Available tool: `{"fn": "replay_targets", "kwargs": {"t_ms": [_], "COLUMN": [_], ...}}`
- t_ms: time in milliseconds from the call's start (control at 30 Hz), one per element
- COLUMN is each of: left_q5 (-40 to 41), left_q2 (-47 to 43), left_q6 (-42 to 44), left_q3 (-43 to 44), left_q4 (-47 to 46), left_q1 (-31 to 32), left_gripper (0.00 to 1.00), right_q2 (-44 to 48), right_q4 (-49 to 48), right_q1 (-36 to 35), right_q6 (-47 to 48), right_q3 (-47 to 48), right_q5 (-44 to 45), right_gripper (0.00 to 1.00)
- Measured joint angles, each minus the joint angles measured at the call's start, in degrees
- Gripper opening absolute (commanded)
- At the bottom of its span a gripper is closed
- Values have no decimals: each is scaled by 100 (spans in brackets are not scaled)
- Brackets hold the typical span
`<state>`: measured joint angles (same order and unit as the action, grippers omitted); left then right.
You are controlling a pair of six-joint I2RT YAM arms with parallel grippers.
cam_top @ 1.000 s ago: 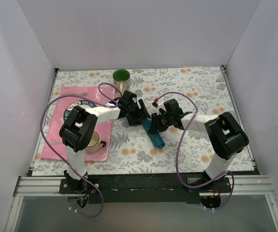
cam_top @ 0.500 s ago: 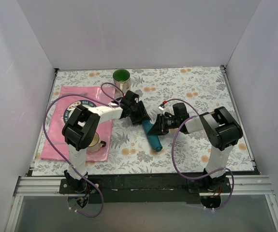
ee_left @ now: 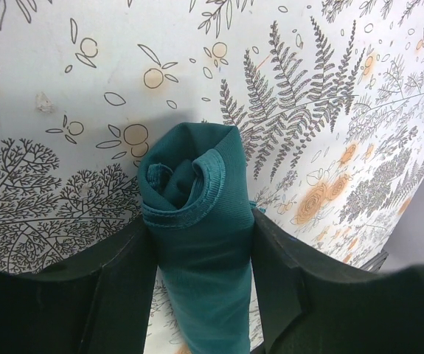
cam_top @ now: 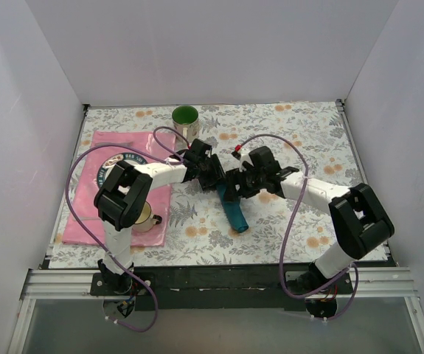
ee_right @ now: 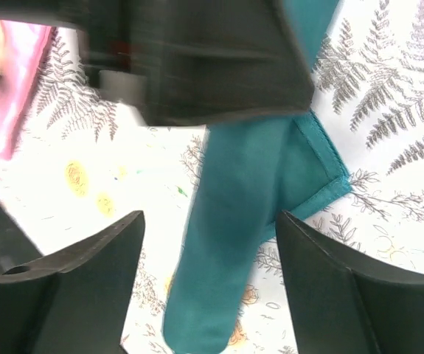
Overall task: Fold the napkin, place the utensils inside, and roll it up
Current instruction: Roll the napkin with the utensil
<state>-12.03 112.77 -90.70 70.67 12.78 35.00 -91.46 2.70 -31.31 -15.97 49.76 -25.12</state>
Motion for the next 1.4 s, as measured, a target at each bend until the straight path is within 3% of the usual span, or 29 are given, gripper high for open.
{"fn": "replay_targets", "kwargs": {"t_ms": [233,433,600,700,767,967,1400], "left_q5": [-2,-44,-105,-107,-116,-153,-85], "left_q2": [-24,-26,-22,-22,-22,-87,-262], "left_q6": [-15,-35,-70,-68,-70,-87,-133], "left_q3": [-50,-61,-61,-61,-63,-103,-315], "left_q4": [-83,-83,-96,-96,-101,-223,-286], "left_q1": [0,-15,-42,-42,-44,-28,11], "left_gripper": [43,43,44,54,63,71,72], "right_q2": [-81,-844,-979,-990,-990,-828,-487], "right_q4": [1082,1403,1412,1403,1390,1069,-522], "right_q1": [-1585,-2131,-2192,-2210,-2208,-2022,-439], "right_q6": [330,358,376,374,369,319,61], "right_q3": [914,1257,1370,1370,1366,1117,-44], "right_q5": [2649,4138,4656,4802,4813,4306,693], "right_gripper": [83,76,60,49,42,35,32]}}
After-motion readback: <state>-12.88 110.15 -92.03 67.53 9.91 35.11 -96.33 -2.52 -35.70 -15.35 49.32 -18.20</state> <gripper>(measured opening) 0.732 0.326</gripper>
